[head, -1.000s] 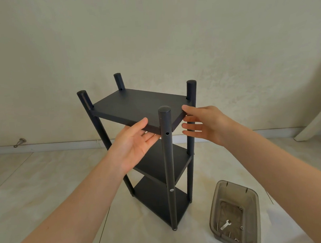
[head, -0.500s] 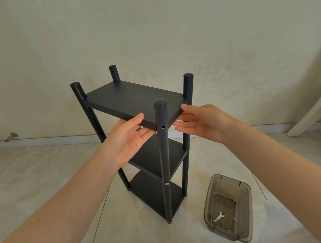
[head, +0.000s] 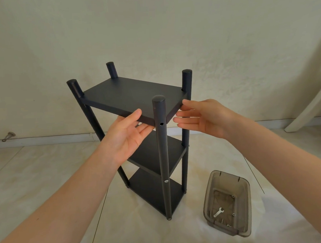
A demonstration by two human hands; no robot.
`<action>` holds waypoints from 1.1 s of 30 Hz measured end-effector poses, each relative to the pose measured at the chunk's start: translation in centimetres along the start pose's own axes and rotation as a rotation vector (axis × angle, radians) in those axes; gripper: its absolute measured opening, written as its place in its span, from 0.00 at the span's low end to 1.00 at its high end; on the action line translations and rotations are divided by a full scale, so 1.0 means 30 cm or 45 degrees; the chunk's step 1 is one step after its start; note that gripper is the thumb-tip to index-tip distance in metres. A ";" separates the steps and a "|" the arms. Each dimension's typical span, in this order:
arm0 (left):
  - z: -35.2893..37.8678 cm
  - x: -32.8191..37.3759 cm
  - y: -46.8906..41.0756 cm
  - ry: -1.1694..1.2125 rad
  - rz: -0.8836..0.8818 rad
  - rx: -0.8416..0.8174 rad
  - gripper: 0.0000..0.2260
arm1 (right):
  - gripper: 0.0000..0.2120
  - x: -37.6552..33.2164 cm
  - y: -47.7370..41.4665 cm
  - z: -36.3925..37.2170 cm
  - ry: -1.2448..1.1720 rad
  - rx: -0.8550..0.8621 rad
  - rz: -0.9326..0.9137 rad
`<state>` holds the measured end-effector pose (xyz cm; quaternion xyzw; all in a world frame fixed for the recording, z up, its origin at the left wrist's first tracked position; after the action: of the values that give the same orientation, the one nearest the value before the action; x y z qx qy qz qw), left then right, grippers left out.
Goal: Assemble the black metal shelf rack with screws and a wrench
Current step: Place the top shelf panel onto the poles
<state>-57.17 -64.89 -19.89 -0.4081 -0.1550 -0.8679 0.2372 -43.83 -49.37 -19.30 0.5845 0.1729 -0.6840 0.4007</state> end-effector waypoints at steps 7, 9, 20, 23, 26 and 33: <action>-0.011 -0.011 0.007 -0.009 -0.076 0.078 0.30 | 0.09 0.153 -0.053 -0.141 0.178 0.049 0.262; -0.013 -0.011 0.009 -0.041 -0.081 0.090 0.32 | 0.09 0.238 -0.069 -0.191 0.256 0.099 0.352; -0.030 -0.023 0.003 0.008 -0.126 0.109 0.26 | 0.12 0.864 -0.061 -0.434 1.094 0.411 0.652; -0.028 -0.024 0.002 0.014 -0.124 0.099 0.23 | 0.19 0.978 -0.063 -0.463 1.268 0.405 0.683; -0.028 -0.024 0.001 0.044 -0.111 0.091 0.22 | 0.14 1.066 -0.053 -0.454 1.279 0.377 0.741; -0.025 -0.021 -0.001 0.097 -0.077 0.090 0.16 | 0.24 1.163 -0.050 -0.430 1.373 0.397 0.713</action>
<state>-57.31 -65.03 -20.85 -0.3612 -0.1887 -0.8835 0.2310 -36.27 -51.41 -55.69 0.9221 0.0893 -0.1794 0.3311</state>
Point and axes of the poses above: each hand's wrist, its own y-axis away from the middle knuckle, its own z-axis out of the palm, x = y × z, the point moved 7 cm from there along -y, towards the middle knuckle, and after that the axes turned 3 degrees about x, right-handed, at the moved point
